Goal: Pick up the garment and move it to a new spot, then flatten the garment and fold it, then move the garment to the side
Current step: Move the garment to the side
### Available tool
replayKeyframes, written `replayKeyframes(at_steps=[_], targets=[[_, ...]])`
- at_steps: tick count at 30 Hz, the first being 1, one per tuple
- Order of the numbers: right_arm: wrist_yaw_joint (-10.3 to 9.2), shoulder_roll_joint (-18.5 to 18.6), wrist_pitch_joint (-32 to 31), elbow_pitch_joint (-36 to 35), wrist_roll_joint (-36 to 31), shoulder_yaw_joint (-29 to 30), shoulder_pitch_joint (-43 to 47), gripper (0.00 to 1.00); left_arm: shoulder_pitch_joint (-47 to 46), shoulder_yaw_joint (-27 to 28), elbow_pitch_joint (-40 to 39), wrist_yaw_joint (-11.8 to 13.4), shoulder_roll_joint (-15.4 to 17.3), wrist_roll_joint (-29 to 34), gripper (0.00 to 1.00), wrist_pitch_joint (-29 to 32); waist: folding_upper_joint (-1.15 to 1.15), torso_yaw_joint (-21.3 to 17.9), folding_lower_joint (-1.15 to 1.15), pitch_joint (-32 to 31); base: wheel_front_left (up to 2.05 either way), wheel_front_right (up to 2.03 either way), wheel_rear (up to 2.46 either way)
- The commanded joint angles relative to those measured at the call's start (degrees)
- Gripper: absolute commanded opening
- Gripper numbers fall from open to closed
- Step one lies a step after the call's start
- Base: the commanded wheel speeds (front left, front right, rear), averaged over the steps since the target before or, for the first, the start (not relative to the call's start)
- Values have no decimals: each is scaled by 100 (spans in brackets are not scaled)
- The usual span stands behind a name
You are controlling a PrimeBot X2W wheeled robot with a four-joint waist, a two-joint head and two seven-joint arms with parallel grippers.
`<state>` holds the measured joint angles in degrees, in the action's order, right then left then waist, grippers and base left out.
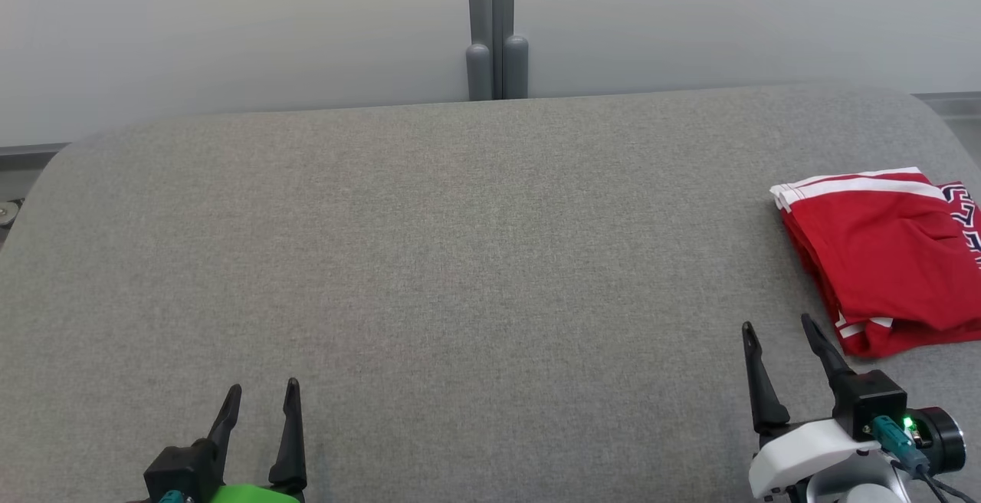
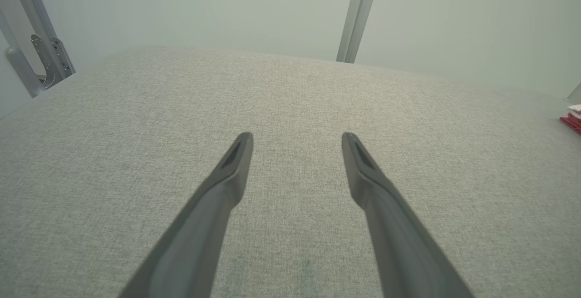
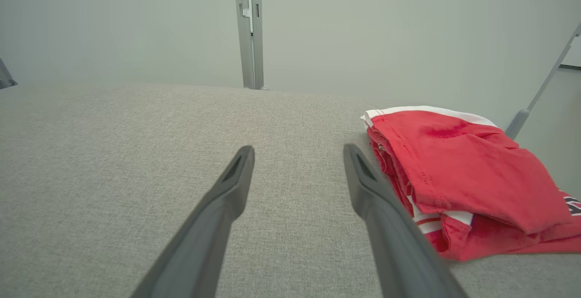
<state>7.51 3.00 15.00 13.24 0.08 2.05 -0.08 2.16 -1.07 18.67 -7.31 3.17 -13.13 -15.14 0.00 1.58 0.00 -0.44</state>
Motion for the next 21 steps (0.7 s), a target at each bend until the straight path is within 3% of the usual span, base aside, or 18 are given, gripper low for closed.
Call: replayKeyframes(at_steps=[1,21], targets=[[-6,16,21,-11,-82,-83,80,100,-66,14,25,-19,2,7,100,5,0,6,0,-29,0,0,0],[-6,-4,22,65,-32,-187,106,100,-58,-258,155,-21,110,-261,100,5,0,75,0,-60,0,0,0]])
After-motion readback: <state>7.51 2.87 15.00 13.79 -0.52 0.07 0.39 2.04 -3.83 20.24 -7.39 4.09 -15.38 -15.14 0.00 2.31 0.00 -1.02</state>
